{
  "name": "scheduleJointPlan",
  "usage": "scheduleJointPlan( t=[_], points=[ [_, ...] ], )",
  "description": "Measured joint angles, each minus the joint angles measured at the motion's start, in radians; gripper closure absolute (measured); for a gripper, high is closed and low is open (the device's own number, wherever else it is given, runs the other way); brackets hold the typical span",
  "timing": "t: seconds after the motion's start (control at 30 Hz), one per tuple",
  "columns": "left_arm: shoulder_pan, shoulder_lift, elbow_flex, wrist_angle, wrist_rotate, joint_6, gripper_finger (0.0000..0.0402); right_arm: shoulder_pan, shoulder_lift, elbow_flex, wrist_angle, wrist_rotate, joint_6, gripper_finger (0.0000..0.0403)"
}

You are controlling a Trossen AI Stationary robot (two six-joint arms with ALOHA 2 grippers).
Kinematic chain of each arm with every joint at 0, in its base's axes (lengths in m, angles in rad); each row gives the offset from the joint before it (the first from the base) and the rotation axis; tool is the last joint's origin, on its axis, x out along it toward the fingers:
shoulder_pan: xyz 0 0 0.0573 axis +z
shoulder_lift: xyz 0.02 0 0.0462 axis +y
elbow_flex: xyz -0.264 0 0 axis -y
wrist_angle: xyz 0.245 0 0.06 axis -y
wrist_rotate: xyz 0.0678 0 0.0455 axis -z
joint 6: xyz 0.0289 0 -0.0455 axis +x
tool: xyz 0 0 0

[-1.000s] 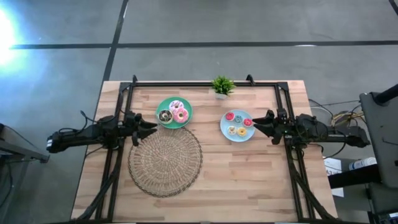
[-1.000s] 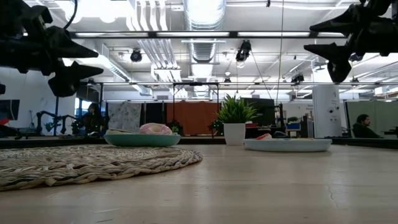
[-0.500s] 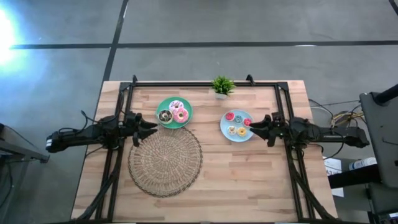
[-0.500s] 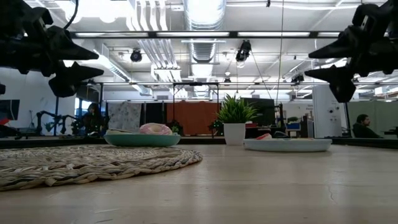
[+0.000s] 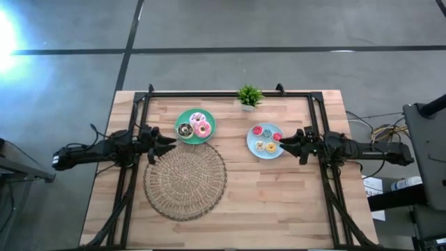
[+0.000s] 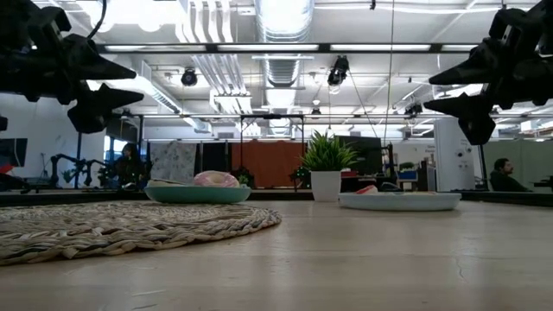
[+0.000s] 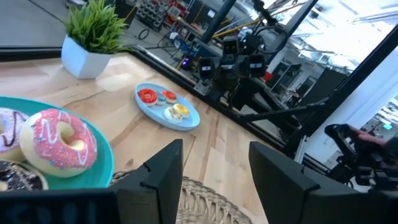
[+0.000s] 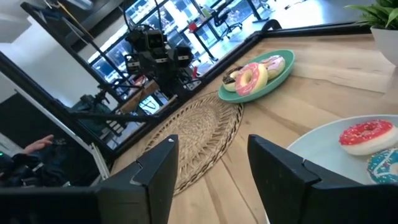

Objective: Pick & Place donuts
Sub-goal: Return to Home Position

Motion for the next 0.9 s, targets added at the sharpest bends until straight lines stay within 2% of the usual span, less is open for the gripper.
scheduleJointPlan(
  t=[0.33, 0.57, 0.9],
  points=[
    [-0.043, -0.001, -0.014, 0.072, 0.000, 0.000, 0.0243, 0.000, -0.109, -0.003, -0.006, 0.000, 0.000, 0.0218],
    [-0.105, -0.001, -0.042, 0.124, 0.005, 0.000, 0.0243, 0.004, -0.111, -0.003, -0.006, 0.000, 0.000, 0.0219],
    [-0.104, -0.001, -0.044, 0.135, 0.003, 0.000, 0.0243, 0.025, -0.111, -0.003, -0.005, -0.001, 0.000, 0.0219]
  ],
)
